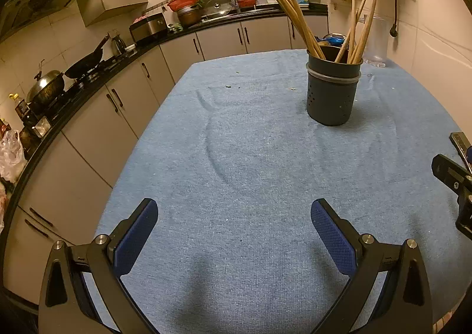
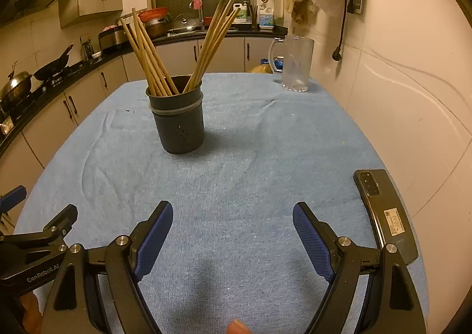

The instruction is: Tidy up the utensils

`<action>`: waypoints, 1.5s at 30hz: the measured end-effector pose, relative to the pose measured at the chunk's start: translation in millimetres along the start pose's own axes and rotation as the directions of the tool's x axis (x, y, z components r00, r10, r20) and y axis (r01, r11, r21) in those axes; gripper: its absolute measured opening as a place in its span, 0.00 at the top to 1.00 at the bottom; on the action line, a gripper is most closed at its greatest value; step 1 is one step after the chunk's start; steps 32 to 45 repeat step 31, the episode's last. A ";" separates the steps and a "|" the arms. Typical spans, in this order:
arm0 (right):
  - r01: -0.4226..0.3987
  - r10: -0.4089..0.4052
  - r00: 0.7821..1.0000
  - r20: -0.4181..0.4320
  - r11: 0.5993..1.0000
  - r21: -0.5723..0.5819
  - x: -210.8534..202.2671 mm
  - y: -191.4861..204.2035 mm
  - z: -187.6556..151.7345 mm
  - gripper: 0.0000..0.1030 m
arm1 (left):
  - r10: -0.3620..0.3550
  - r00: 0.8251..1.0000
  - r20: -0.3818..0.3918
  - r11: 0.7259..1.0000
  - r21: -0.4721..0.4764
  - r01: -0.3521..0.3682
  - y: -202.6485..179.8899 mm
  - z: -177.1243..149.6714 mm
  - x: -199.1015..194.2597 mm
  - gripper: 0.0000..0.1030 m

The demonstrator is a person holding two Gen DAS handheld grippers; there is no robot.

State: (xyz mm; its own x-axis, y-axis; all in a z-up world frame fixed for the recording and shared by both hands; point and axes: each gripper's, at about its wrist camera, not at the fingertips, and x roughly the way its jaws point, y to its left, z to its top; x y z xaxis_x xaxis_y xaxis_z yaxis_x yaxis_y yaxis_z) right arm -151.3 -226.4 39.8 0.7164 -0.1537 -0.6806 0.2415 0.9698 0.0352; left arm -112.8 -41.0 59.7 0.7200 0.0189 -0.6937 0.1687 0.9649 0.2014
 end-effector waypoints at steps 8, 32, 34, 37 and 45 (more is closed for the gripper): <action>-0.001 0.000 1.000 -0.009 1.000 -0.004 1.9 2.0 0.4 0.16 | -0.006 1.000 -0.002 1.000 -0.004 0.006 2.0 -0.8 0.1 0.00; -0.030 0.031 0.998 -0.050 0.999 0.023 13.8 -6.6 1.5 0.16 | 0.005 0.999 -0.054 0.999 -0.035 -0.007 15.0 7.1 19.4 0.00; -0.030 0.031 0.998 -0.050 0.999 0.023 13.8 -6.6 1.5 0.16 | 0.005 0.999 -0.054 0.999 -0.035 -0.007 15.0 7.1 19.4 0.00; -0.030 0.031 0.998 -0.050 0.999 0.023 13.8 -6.6 1.5 0.16 | 0.005 0.999 -0.054 0.999 -0.035 -0.007 15.0 7.1 19.4 0.00; -0.030 0.031 0.998 -0.050 0.999 0.023 13.8 -6.6 1.5 0.16 | 0.005 0.999 -0.054 0.999 -0.035 -0.007 15.0 7.1 19.4 0.00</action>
